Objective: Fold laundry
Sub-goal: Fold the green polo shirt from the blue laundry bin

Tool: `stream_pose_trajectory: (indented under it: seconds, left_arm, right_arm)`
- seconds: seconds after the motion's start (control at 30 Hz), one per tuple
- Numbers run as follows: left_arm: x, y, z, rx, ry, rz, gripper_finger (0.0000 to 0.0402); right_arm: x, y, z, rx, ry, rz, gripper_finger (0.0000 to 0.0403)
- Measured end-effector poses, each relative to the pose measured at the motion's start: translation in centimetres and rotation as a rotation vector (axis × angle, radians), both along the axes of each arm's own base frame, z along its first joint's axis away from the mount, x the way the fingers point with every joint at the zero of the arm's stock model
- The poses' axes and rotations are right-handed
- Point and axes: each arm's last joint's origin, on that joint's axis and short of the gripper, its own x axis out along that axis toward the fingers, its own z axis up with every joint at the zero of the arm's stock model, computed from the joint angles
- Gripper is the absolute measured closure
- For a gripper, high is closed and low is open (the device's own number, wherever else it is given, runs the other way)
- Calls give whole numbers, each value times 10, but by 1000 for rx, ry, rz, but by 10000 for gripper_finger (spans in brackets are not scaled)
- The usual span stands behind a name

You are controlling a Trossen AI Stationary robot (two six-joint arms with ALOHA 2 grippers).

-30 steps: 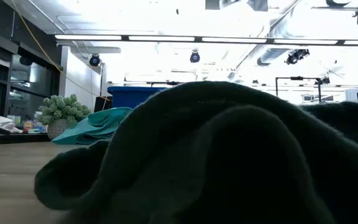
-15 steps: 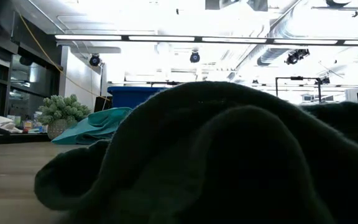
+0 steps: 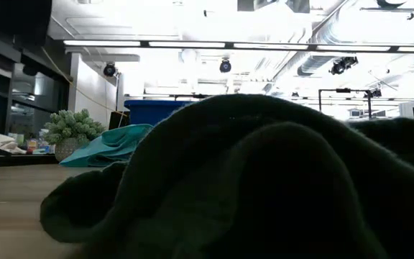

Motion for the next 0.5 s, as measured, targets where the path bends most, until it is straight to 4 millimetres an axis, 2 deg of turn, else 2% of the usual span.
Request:
stream_pose_trajectory:
  seconds: [0.07, 0.13, 0.27, 0.33, 0.4, 0.5]
  left_arm:
    - [-14, -1, 17, 41, -115, 114, 222]
    - [-29, -4, 15, 27, -185, 272, 222]
    - [-56, -23, -32, -121, -263, 527, 223]
    - [-63, -36, -54, -257, -344, 610, 223]
    - [-57, -44, -73, -349, -382, 598, 223]
    - [-37, -46, -93, -440, -359, 579, 223]
  right_arm:
    - [-1, -1, -1, -18, 1, 21, 229]
    - [-2, -2, -2, -35, 10, 36, 229]
    - [-5, -3, -4, -53, 49, 69, 229]
    - [-7, -2, -4, -58, 57, 106, 229]
    - [-10, -2, -5, -63, 74, 120, 229]
    - [-15, 1, -5, -56, 88, 122, 229]
